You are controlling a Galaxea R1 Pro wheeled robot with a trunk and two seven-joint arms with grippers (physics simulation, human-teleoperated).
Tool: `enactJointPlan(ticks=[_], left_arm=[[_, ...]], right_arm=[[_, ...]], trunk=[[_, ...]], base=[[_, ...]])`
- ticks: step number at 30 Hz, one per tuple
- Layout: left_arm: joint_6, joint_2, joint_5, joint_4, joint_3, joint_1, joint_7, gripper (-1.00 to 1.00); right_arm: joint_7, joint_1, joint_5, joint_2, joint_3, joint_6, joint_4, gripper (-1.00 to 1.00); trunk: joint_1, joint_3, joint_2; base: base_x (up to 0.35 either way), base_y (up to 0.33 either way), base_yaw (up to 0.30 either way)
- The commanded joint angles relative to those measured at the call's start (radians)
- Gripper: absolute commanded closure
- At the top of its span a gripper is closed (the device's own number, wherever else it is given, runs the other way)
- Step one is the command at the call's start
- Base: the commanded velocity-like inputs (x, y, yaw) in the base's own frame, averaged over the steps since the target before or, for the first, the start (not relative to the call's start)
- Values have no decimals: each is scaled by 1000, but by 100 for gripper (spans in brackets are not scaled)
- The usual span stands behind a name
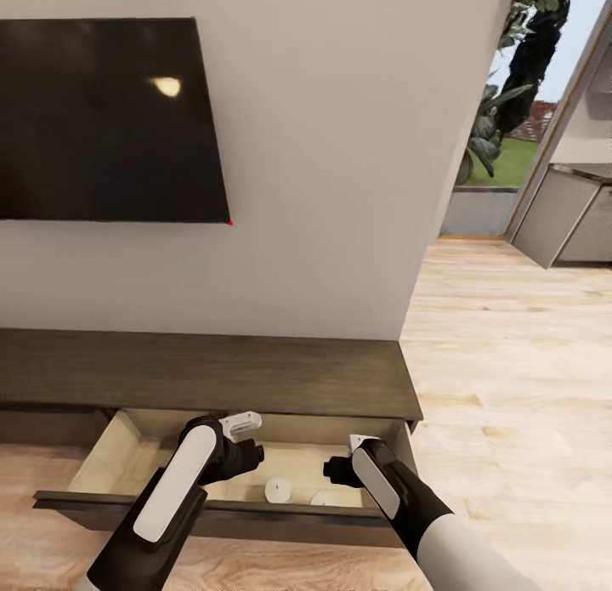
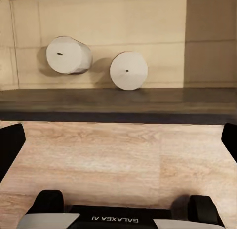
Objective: Place each of the two pumpkins and all three candles from the living room inside a cabinet in the living room (use any cabinet), then make sure every cabinet is closed, and position the cauldron so it is next to a table in the living room.
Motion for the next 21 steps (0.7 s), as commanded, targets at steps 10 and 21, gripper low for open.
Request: enactJointPlan(ticks=[10, 21], left_arm=[[8, 0, 9, -1, 0, -1, 10, -100], [7, 0, 9, -1, 0, -1, 8, -100]], right_arm=[[-10, -1, -10, -1, 3, 1, -1, -100], [-11, -1, -10, -1, 3, 1, -1, -100]], trunk=[[-39, 30, 70], [-81, 65, 147]], base=[[-18, 4, 0], [-111, 0, 0]])
